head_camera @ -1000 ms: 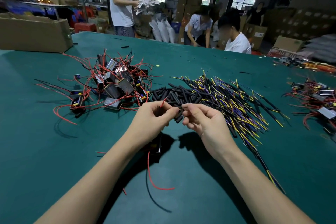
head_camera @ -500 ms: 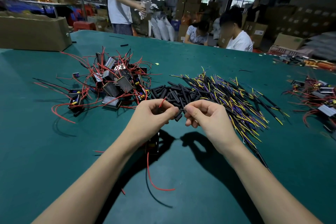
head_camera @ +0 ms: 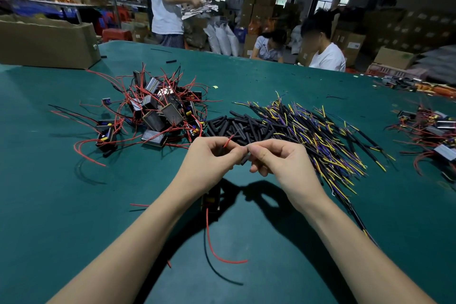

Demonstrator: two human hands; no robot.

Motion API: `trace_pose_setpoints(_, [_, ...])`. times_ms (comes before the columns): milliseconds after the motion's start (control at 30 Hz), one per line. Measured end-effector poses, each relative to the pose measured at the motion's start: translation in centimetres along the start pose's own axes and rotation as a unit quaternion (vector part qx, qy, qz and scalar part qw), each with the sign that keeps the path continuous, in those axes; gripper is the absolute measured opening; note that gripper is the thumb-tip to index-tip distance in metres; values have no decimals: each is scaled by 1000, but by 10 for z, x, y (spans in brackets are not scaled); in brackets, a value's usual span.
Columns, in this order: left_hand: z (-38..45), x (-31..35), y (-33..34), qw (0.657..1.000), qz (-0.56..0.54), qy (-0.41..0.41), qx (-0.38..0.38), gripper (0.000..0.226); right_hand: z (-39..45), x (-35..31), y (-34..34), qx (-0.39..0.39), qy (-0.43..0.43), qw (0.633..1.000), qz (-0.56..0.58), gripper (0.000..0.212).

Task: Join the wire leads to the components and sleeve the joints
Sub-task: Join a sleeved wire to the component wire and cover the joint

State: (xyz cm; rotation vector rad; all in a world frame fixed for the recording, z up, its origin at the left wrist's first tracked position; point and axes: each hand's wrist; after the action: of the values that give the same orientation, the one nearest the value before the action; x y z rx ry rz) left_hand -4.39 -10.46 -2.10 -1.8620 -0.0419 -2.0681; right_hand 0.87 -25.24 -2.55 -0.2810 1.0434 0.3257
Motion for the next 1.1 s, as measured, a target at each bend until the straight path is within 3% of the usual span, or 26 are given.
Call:
trace_pose_setpoints(167, [-1, 1, 2, 1000, 13, -6, 2, 21, 2, 0, -3, 27, 7, 1000, 5, 13])
trace_pose_setpoints(367, [-1, 0, 2, 1000, 10, -2, 0, 19, 1, 2, -1, 1, 12, 1000, 0, 16])
trace_pose_setpoints(600, [-1, 1, 1, 1000, -4, 2, 4, 23, 0, 2, 2, -1, 38, 999, 11, 5])
trace_pose_setpoints(667, [-1, 0, 0, 1000, 2, 10, 10, 23, -1, 2, 4, 11, 19, 1000, -1, 11])
trace_pose_setpoints(800, [0, -5, -1, 993, 87, 66, 49, 24, -1, 2, 3, 18, 2, 999, -33, 19])
trace_pose_setpoints(933, [-1, -4, -5, 961, 214, 145, 100, 23, -4, 2, 6, 15, -27, 996, -84, 16])
trace_pose_setpoints(1100, [-2, 0, -7, 956, 237, 150, 88, 23, -5, 1, 9, 45, -54, 991, -112, 18])
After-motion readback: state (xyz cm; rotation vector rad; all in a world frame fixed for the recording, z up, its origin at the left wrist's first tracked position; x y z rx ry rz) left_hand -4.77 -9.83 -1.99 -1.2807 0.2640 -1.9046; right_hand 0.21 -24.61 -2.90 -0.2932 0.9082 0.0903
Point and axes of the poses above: each hand's wrist, its own z-axis towards the middle knuckle, its own y-axis out of the palm, x = y × z, and after that the axes turned 10 degrees about -y, right-handed
